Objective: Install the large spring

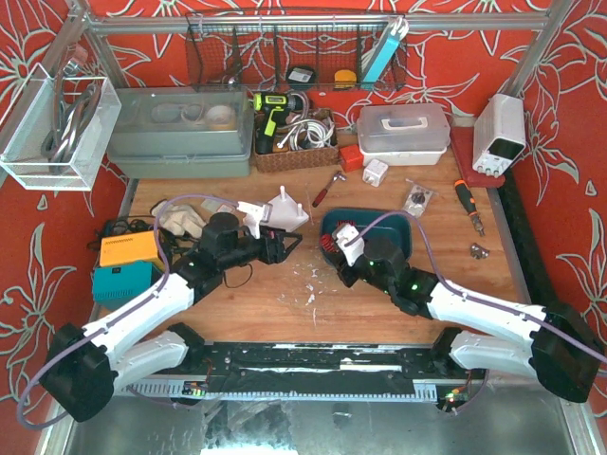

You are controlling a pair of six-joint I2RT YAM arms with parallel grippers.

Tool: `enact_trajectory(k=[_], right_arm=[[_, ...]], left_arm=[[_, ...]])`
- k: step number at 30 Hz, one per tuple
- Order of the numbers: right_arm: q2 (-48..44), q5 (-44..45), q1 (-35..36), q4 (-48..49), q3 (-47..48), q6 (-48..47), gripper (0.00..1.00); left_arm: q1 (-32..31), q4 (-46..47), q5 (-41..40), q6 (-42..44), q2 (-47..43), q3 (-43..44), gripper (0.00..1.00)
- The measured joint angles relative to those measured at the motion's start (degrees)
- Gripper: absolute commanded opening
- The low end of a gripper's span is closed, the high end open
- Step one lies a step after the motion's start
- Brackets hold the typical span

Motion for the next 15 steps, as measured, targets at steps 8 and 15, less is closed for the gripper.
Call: enact_trajectory(k=[8,15], right_arm=[[0.2,0.2,4.2,7.0,-1.4,-3.2,0.0],[0.7,0.7,6.8,8.3,-1.6,-5.3,0.0]], left_arm=[[-4.9,-0.2,5.6,-1.7,4.7,1.9,0.73],[-6.9,-0.8,7.6,-2.1,8.5,6.3,0.7]])
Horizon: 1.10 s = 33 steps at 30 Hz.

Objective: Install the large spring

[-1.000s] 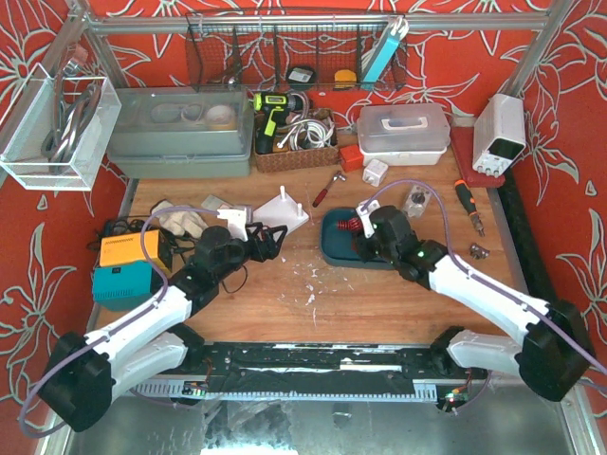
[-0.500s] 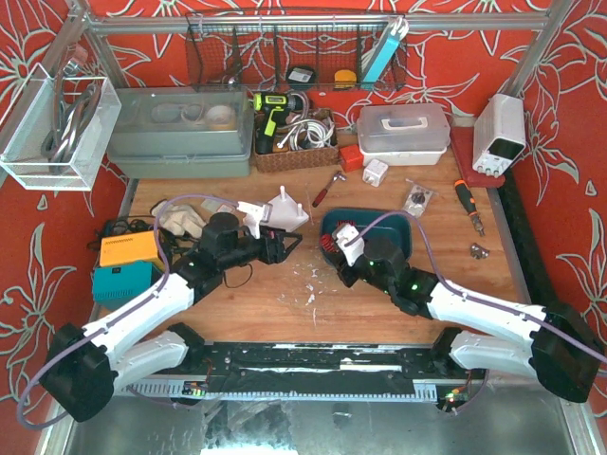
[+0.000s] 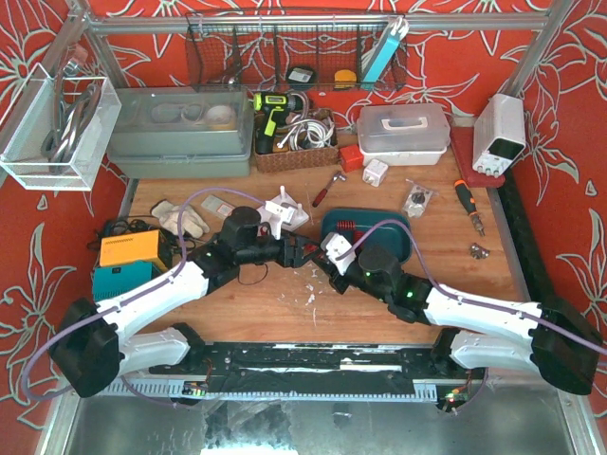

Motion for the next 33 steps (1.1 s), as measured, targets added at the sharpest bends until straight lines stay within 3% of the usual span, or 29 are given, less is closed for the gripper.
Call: enact_trajectory(k=[11,21,24,30,33], right_arm=[[0.3,1.2,0.9,0.0,0.0,-1.1,0.0],[1.2,2.5,1.0,-0.1,0.0,-1.2,0.02],[1.5,2.7,1.1,-0.4,0.0,-1.2,0.14],[1.7,4.7,1.4,-1.3,0.6,-1.1,0.67],[1.7,7.4,1.3,-2.6,1.4,-0.5,0.82]], left_arm=[[0.0,0.0,0.5,-1.5,0.9,0.0,0.51],[0.0,0.3,0.8,-1.6,0.9,-0.7,0.12],[0.0,0.8,0.8,-1.9,0.9,-1.2,0.07],[0.0,1.7,0.9,-2.2,0.9,-1.5,0.04],[0.0,1.8,0.8,-2.0,0.8,-1.4,0.03]])
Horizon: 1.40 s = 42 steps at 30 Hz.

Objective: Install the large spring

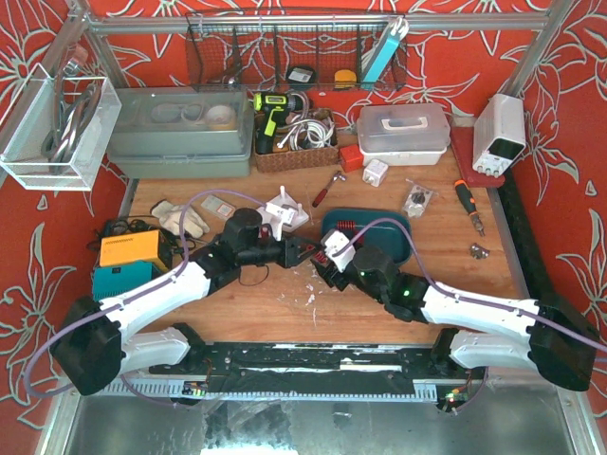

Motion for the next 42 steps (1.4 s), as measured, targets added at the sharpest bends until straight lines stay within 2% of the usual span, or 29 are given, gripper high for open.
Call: enact_trajectory(k=[4,6,13,19,23,28,33,42], right_arm=[[-0.9,4.3,0.0,-5.4,2.7,2.3,0.96],[-2.4,7.6,0.0,-8.9,4.5,3.7,0.99],[-7.9,19.5,-2.2,-18.3,6.9,8.8,0.99],[-10.4,23.9,-4.6,-18.6,1.8,12.0,0.99],[-9.9,24.7,-5.1,-17.9,-0.2,13.2,0.99],[-7.7,26.4,-5.1,-16.7,-0.3,14.3,0.99],[-6.4,27.3,-5.1,-16.4,-0.3,14.5,0.99],[-5.8,28.2,-5.1,-14.9,-0.3,14.4,0.99]], left_arm=[[0.0,-2.9,-4.5,2.4,0.0,2.6,0.01],[0.0,-4.5,-7.9,4.1,0.3,5.0,0.01],[0.2,-5.4,-20.4,9.3,3.2,9.6,0.0],[1.5,-5.6,-31.0,13.5,8.2,11.5,0.0],[4.5,-5.0,-35.9,15.8,12.3,13.2,0.0],[8.0,-3.7,-39.6,17.6,18.2,16.2,0.0],[9.0,-3.5,-42.2,19.7,24.8,20.7,0.02],[11.7,-3.6,-43.5,20.9,29.8,25.2,0.02]])
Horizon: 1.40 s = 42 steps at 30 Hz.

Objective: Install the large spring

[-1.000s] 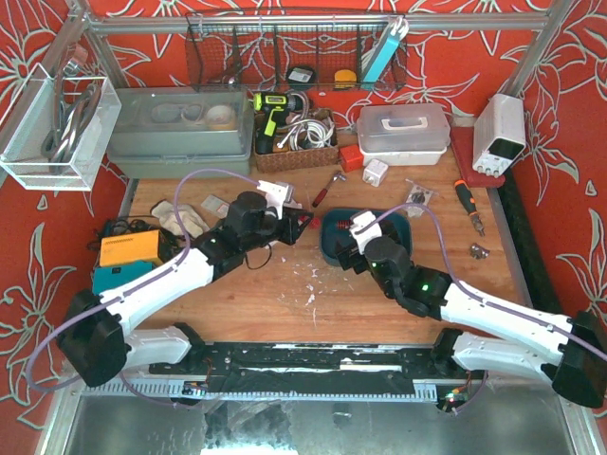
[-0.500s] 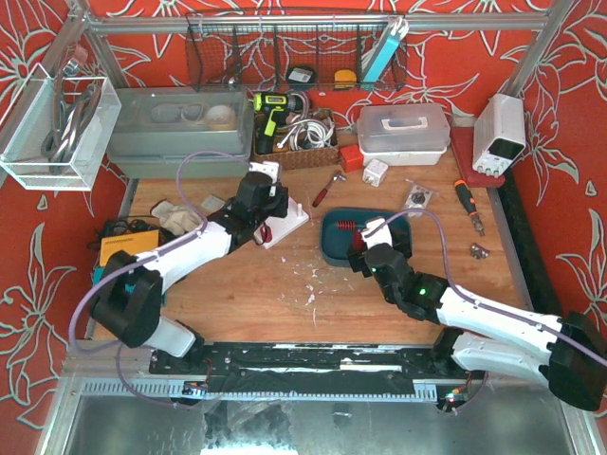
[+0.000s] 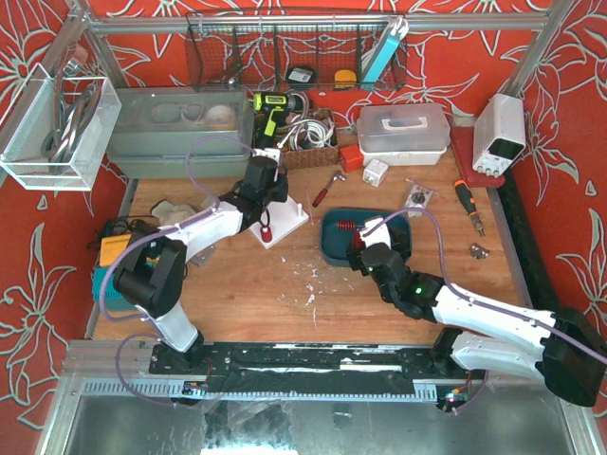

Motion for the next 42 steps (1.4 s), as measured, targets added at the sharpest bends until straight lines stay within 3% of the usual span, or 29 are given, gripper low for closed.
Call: enact_trajectory(k=[31,39,42], right_arm=[[2.6,0.1,0.0,0.4,0.0,-0.2,0.98],[2.6,0.1,-0.1,0.4,0.0,-0.2,0.98],[2.6,0.1,-0.1,0.4,0.0,-0.2,0.98]], left_arm=[[1.6,1.2,3.1,0.2,9.5,5.0,0.07],[1.6,1.1,3.1,0.2,12.0,6.1,0.23],[1.6,1.0,3.1,0.0,12.9,6.5,0.35]])
